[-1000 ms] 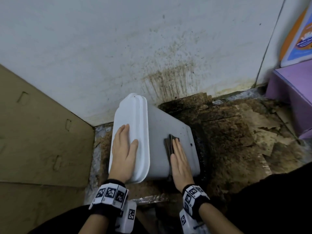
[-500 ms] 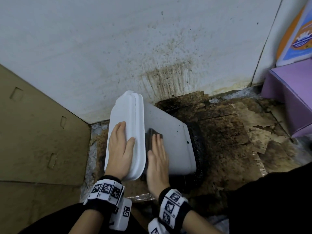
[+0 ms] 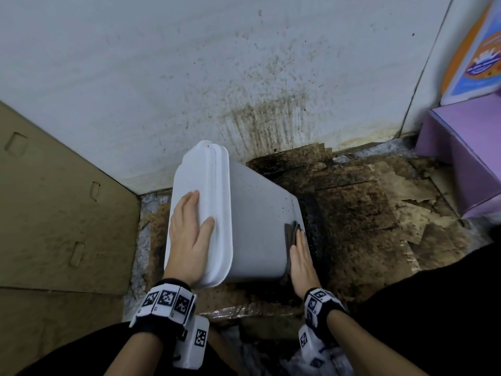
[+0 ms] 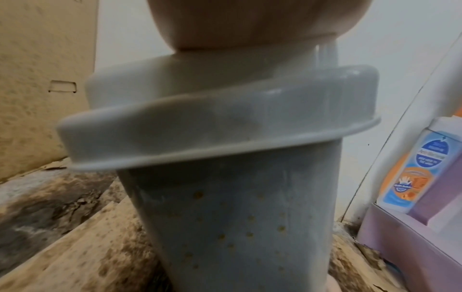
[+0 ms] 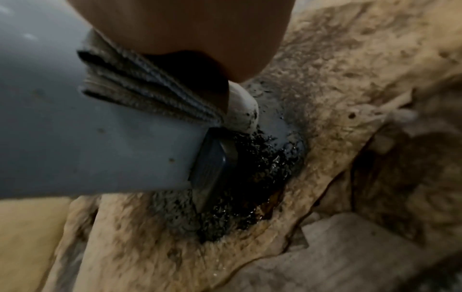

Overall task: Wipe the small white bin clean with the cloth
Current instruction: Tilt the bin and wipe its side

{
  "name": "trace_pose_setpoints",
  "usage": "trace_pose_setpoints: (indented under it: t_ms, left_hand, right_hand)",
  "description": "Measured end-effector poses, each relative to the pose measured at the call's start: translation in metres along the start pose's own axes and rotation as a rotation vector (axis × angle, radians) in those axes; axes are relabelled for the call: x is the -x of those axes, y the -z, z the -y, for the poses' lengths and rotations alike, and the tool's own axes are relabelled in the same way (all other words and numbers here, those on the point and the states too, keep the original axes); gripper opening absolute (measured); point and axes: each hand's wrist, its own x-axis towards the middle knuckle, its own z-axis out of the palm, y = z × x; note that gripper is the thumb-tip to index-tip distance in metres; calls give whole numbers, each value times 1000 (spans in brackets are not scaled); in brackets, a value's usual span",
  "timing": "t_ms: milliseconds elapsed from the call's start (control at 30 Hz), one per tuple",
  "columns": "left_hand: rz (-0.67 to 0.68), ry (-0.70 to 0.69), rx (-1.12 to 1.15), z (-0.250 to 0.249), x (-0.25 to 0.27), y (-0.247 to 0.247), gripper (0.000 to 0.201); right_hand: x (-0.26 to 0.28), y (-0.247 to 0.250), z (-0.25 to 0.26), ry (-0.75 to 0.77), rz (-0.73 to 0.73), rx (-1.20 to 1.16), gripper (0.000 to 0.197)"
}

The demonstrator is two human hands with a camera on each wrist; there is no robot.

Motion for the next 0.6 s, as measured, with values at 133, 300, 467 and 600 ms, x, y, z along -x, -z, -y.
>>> trace_pose_setpoints:
  t_ms: [133,300,467,600]
  left_hand:
    - [-8,-21,-18,-2,-3,-2,70]
    - [-23,-18,-17,5,-6,1,71]
    - [-26,-29,-37,2,-6,0,72]
    - [-27,-25,-54,3,-6,0,69]
  right_hand:
    - [-10,0,9,-136,9,-48,53]
    - [-6,-6,38,-196,8,-49,54]
    - [21,-33,90,-61,-70,-52,54]
    - [44,-48,137,131,-27,-44,52]
